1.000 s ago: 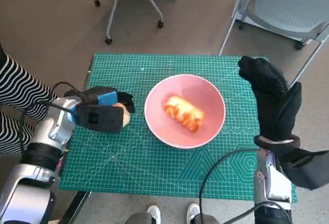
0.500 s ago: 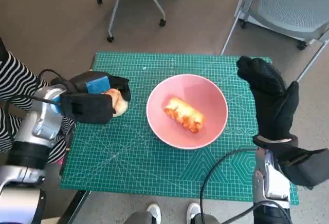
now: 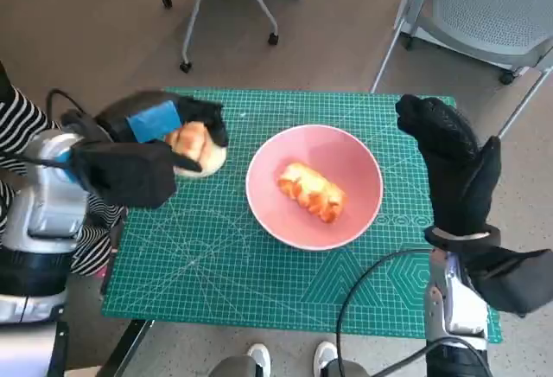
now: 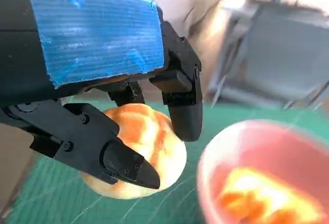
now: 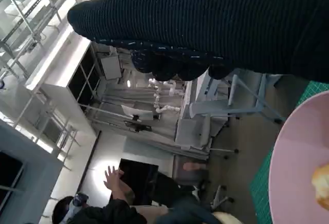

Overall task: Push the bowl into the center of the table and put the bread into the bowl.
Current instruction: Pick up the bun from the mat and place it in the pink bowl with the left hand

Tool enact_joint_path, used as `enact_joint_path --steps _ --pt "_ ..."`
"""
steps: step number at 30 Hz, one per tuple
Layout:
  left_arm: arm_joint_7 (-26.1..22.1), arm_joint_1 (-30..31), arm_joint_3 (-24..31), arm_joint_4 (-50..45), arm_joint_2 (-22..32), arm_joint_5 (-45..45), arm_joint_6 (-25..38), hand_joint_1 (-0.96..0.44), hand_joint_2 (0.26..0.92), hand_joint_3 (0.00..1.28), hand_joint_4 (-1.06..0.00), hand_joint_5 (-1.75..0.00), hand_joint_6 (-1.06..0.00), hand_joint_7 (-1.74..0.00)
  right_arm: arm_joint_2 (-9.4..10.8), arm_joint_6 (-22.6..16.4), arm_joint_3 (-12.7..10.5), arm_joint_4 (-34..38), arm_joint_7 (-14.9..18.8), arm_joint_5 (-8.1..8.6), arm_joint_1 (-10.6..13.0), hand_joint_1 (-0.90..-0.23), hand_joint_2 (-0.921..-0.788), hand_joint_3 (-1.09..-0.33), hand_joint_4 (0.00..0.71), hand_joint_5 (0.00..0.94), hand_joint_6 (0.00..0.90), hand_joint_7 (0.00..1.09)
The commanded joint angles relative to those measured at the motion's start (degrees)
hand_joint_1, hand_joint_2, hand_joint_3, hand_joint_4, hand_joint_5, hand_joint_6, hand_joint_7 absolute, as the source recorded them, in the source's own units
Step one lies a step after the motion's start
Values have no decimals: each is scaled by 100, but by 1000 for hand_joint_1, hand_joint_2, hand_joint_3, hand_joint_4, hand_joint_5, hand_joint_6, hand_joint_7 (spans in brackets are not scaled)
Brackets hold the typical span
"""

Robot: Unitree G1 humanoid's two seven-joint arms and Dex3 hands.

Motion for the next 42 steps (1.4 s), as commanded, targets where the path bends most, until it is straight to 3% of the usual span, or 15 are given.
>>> enact_joint_path --steps 1,11,18,22,24,25,26,29,33,42 --pt "140 -183 1 -465 -238 -96 3 4 899 21 -825 -993 -686 -1132 -37 73 -45 125 55 51 24 -673 -921 -691 196 2 121 556" --pt "605 -410 -548 -554 -1001 202 -396 3 892 14 -857 -970 -703 -1100 -27 39 -64 171 43 17 -22 -673 -921 -688 198 3 123 553" --pt "743 -630 -995 172 -1401 569 -538 3 904 17 -838 -1038 -669 -1087 -21 31 -59 116 18 -15 10 -675 -921 -689 198 2 123 552" --pt "722 -673 -1174 568 -1567 693 -470 3 917 70 -759 -1161 -576 -1138 -46 38 -84 67 25 1 49 -680 -921 -687 198 2 124 551" --pt "723 -655 -1257 693 -1615 789 -435 3 919 154 -678 -1242 -458 -1256 -60 40 -106 45 35 16 70 -682 -921 -687 199 2 125 551" --pt "725 -644 -1293 734 -1635 836 -417 -7 895 159 -567 -977 -401 -959 -68 40 -119 36 44 26 81 -684 -921 -685 200 3 126 550" --pt "726 -619 -1332 754 -1655 880 -396 -12 894 134 -548 -705 -417 -672 -78 42 -135 25 50 36 94 -685 -921 -684 201 3 127 550" --pt "724 -558 -1401 746 -1679 945 -382 -102 893 72 -419 -239 -409 -251 -98 48 -167 -1 60 52 119 -687 -921 -682 201 3 128 548" --pt "732 -472 -1468 740 -1655 999 -525 -224 890 39 -312 -51 -379 -68 -122 37 -207 -4 55 48 133 -687 -921 -680 203 4 129 544" --pt "938 -431 -1443 1049 -1678 868 -1097 -334 892 18 -206 -2 -336 -3 -100 -11 -202 44 -31 -64 126 -684 -921 -680 203 3 132 536"
